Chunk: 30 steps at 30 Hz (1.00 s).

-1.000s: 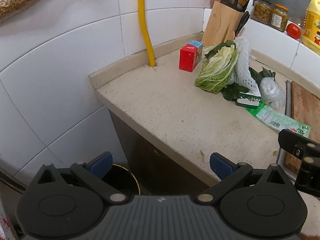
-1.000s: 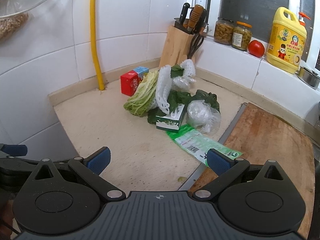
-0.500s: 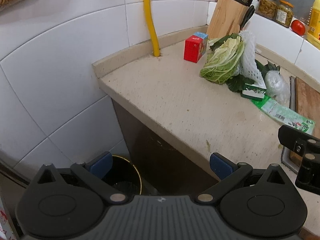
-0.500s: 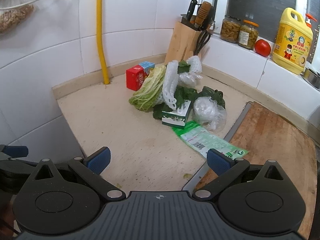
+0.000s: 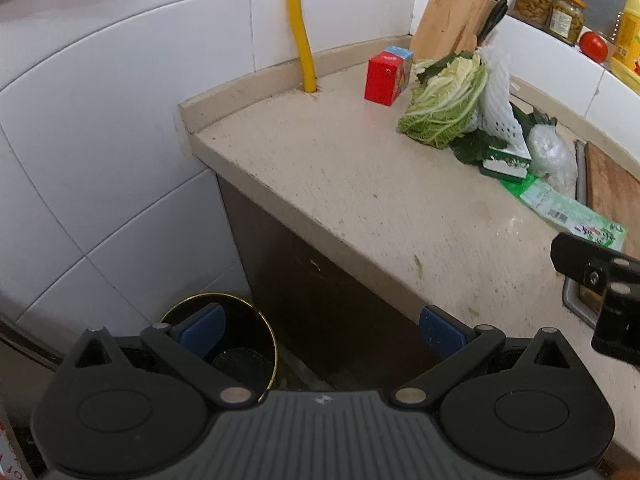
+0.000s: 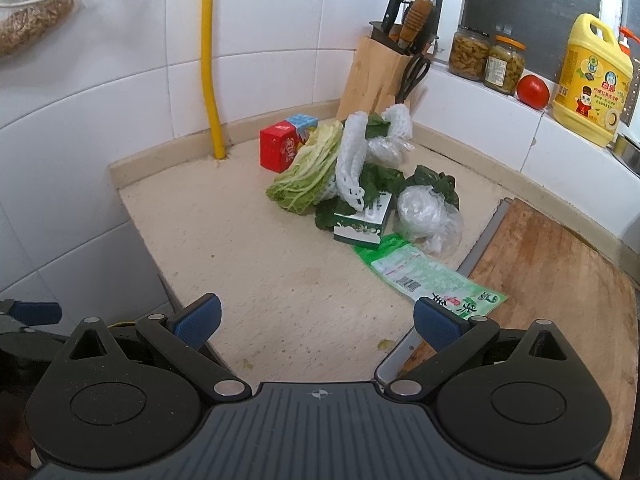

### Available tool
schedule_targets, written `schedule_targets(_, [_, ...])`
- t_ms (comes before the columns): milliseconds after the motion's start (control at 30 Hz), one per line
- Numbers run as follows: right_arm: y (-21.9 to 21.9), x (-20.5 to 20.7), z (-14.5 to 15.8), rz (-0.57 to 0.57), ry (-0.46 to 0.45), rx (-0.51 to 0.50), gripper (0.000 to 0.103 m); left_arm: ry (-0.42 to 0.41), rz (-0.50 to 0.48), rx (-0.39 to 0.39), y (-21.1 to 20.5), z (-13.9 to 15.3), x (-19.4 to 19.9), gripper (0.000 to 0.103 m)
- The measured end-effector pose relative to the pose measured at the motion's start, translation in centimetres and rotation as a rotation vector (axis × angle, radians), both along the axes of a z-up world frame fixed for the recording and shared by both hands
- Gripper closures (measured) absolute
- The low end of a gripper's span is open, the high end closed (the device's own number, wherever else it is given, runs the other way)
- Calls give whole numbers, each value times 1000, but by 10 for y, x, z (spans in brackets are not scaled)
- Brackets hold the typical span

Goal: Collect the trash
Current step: 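Move both tools toward the pile of vegetables and wrappers on the counter, then grasp the green-and-white snack wrapper with the right gripper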

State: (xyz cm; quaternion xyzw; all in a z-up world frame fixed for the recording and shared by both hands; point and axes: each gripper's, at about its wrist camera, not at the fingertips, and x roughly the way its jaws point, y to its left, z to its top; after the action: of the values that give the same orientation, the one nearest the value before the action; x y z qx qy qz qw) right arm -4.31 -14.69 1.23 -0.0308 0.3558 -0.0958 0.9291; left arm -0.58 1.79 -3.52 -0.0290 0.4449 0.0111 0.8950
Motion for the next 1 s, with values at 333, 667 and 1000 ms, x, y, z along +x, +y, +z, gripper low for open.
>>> schedule_targets(333, [-10, -8, -9, -41, 28, 9, 0, 23, -74, -15, -12, -10, -9, 3])
schedule_targets(667, [-41, -5, -1, -47, -17, 31, 0, -39, -119, -20, -21, 13, -10, 3])
schedule_targets(1000, [-102, 16, -17, -113, 27, -59, 0, -65, -149, -93, -35, 17, 44, 7])
